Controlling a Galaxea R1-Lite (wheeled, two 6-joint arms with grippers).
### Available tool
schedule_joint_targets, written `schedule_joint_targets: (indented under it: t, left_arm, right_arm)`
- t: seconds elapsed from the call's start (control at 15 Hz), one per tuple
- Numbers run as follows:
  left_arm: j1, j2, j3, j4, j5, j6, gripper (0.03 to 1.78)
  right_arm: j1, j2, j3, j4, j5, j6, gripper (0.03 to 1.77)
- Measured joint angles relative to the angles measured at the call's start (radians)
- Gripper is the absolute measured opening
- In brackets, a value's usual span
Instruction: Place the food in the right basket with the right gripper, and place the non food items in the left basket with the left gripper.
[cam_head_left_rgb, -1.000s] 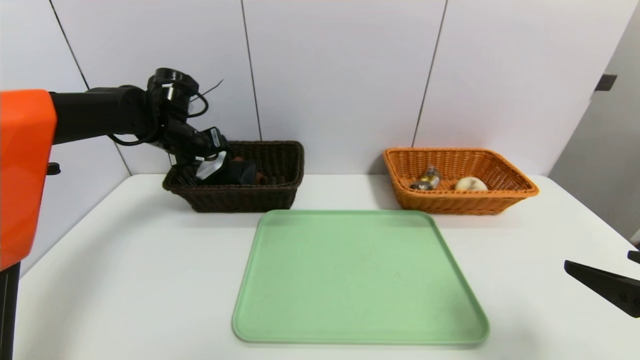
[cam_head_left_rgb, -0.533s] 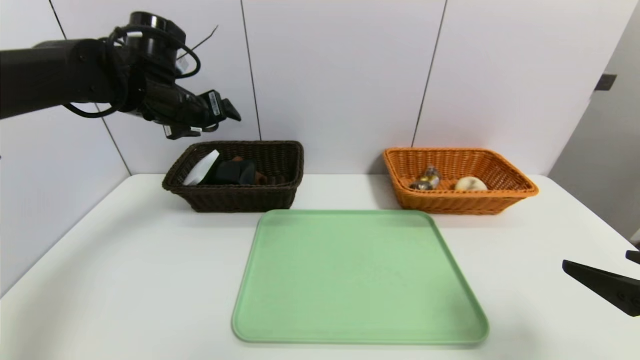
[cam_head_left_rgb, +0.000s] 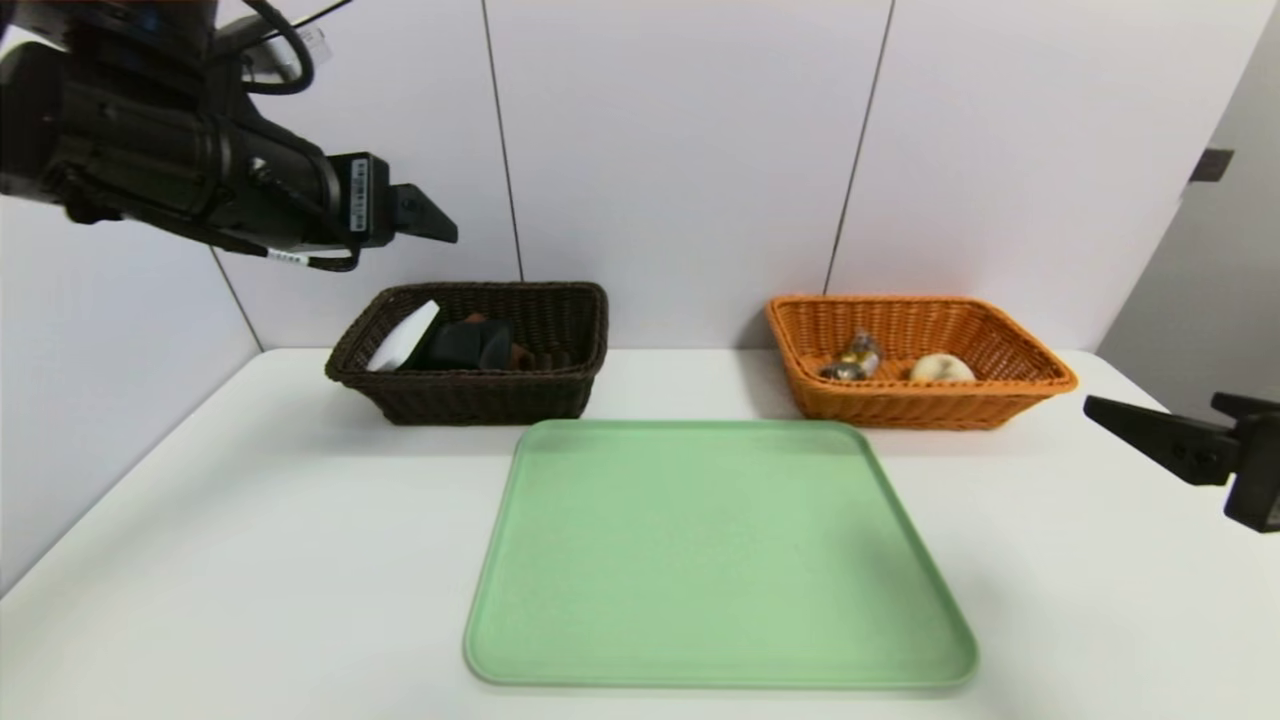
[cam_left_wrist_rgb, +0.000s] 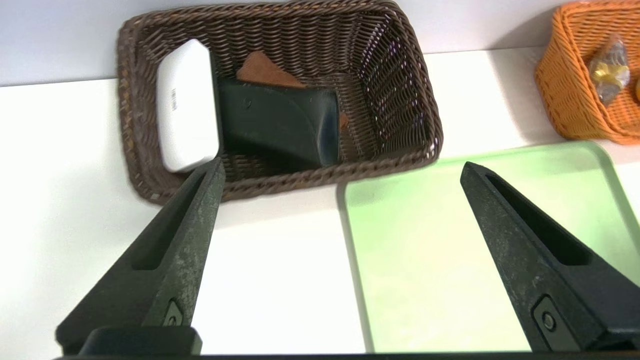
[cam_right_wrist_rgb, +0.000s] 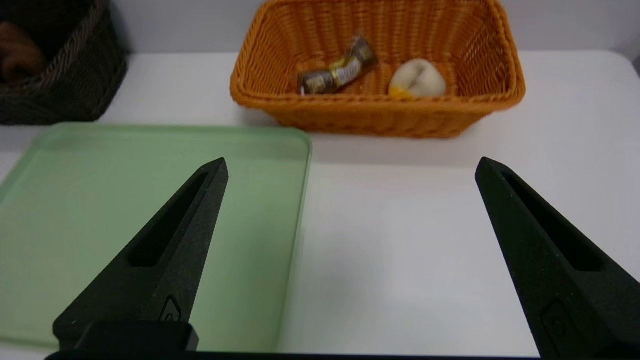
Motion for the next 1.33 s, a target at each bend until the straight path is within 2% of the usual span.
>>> schedule_joint_targets:
  t: [0.13, 0.27, 0.33, 0.53, 0.67, 0.8, 1.0, 1.2, 1.33]
  left_arm:
    - [0.001, -0.112, 0.103, -0.036, 0.048, 0.004, 1.67]
    - [0.035, -0.226, 0.19, -0.047, 0.119, 0.005, 1.67]
    - [0.064, -0.285, 0.238, -0.05, 0.135, 0.008, 1.67]
    - [0.163, -0.481, 0.421, -0.052, 0.151, 0.014, 1.69]
    - [0.202, -0.624, 0.539, -0.049, 0.154, 0.022, 1.69]
    - [0.219, -0.757, 0.632, -0.033, 0.157, 0.038, 1.69]
    - [0.232, -0.956, 0.747, 0.051, 0.176, 0.061, 1.69]
    - [0.272, -1.127, 0.854, 0.094, 0.188, 0.065, 1.69]
    - [0.293, -1.227, 0.926, 0.104, 0.172, 0.068, 1.69]
  right_arm:
    - [-0.016, 0.069, -0.004, -0.109, -0.004, -0.037, 1.71]
    - [-0.035, 0.108, -0.008, -0.13, -0.007, -0.065, 1.71]
    - [-0.051, 0.116, -0.011, -0.13, -0.007, -0.074, 1.71]
    - [-0.13, 0.111, -0.007, -0.13, -0.008, -0.089, 1.71]
    - [-0.153, 0.079, 0.017, -0.125, -0.009, -0.091, 1.71]
    - [-0.162, 0.024, 0.056, -0.119, -0.008, -0.116, 1.71]
    - [-0.182, -0.103, 0.127, -0.072, -0.001, -0.163, 1.71]
    - [-0.232, -0.266, 0.205, 0.015, 0.007, -0.172, 1.71]
    - [-0.26, -0.38, 0.262, 0.038, 0.009, -0.173, 1.71]
